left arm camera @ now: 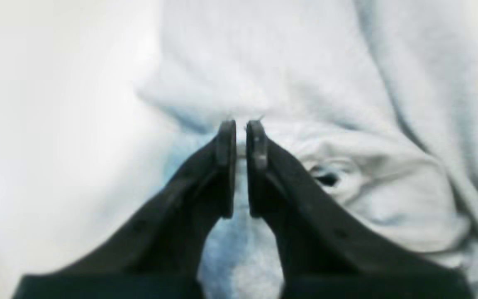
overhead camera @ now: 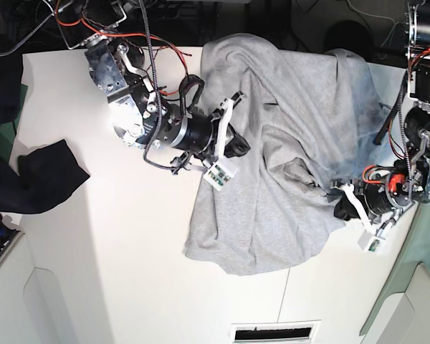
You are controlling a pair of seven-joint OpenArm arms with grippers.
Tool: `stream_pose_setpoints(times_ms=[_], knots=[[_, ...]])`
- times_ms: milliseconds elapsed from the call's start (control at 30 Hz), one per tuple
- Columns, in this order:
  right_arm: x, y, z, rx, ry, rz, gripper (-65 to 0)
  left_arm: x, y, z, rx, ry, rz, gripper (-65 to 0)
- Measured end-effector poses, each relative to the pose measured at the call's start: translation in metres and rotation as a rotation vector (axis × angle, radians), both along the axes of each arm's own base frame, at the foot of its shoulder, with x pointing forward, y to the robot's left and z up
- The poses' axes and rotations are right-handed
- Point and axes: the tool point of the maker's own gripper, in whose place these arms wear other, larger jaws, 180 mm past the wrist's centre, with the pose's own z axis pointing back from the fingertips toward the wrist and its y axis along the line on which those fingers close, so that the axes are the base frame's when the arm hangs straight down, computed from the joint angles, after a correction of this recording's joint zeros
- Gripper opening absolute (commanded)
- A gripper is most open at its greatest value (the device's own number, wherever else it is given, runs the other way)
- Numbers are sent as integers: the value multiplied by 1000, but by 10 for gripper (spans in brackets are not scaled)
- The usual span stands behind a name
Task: Layout the t-shirt on the table in an organized manner, then fold the t-shirt properly
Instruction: 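Grasp the shirt middle with both grippers and bunch it together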
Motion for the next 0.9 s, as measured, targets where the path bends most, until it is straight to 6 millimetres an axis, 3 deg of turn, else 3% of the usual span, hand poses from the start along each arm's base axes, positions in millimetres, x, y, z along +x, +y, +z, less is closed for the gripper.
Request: stream_pose_setpoints(times_ms=[67, 167, 300, 467, 600, 667, 800, 900], knots=[[27, 2, 11, 2, -33, -45, -650, -3, -1, 9, 0, 6, -40, -594], [75, 4, 28, 11, -112, -99, -650, -19, -1, 1, -24, 57, -61, -594], [106, 14, 13, -41, -117, -92, -650, -52, 6, -28, -8, 145, -72, -594], [120, 37, -6, -77, -84, -30, -650, -106, -3, -68, -38, 271, -91, -594], [120, 11, -39, -199, -47, -34, -650, -142, 0, -91, -22, 341, -89, -594], [108, -2, -61, -241, -2, -32, -650, -147, 6, -97, -3, 336, -81, -594], [100, 0, -67, -229, 22, -14, -650, -140, 21, -104, 24, 305, -25, -595], [102, -15, -70, -212, 24, -34, -650, -122, 41, -105, 67, 301, 24, -649]])
